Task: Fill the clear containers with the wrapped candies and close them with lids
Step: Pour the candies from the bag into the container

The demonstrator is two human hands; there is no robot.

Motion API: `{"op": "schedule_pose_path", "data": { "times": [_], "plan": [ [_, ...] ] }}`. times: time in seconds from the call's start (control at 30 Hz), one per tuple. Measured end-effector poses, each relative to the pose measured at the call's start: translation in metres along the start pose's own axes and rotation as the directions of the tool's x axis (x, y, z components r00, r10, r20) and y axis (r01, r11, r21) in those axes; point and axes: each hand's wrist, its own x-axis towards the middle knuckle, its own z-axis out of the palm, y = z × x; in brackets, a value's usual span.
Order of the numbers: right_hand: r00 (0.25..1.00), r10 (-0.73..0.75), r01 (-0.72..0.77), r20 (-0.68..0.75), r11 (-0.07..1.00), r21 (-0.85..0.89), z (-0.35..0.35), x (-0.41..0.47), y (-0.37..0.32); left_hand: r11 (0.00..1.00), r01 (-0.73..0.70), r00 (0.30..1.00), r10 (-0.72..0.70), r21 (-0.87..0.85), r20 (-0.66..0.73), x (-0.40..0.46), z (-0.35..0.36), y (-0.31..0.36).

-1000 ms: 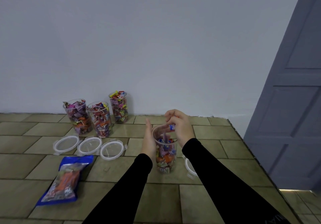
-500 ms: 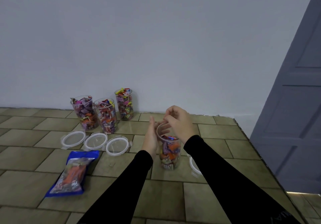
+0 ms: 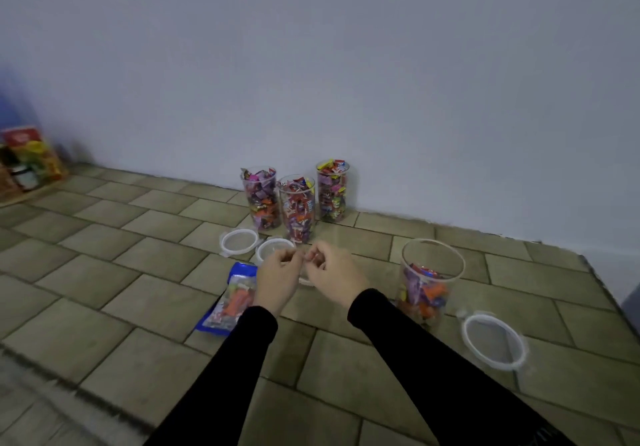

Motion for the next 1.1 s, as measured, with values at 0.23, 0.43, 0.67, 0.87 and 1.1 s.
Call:
{"op": "schedule_pose_path", "data": {
  "times": [0.23,0.43,0.67,0.87,1.1],
  "plan": [
    [0.951,0.231,-0.231,0.207,0.973,-0.022,0.06,0.038,0.009,0.966,0.148,0.98,-0.115,0.213,-0.159,0.023,-0.057,-0.024],
    [0.95,0.24,-0.21,0.198,0.964,-0.164,0.081,0.066,-0.003,0.844,0.269,0.962,-0.217,0.465,-0.164,0.05,-0.08,-0.043],
    [0.932,0.238,-0.182,0.272,0.959,-0.215,0.092,0.082,0.0,0.864,0.27,0.962,-0.231,0.425,-0.143,0.067,-0.081,-0.058],
    [0.958,0.221,-0.235,0.184,0.97,0.059,0.058,0.072,0.001,0.947,0.141,0.986,-0.108,0.288,-0.128,0.063,-0.066,-0.04],
    [0.966,0.23,-0.252,0.115,0.934,0.252,0.013,0.044,-0.007,0.966,-0.004,0.998,0.022,0.259,-0.066,0.041,-0.036,0.0]
  ]
}}
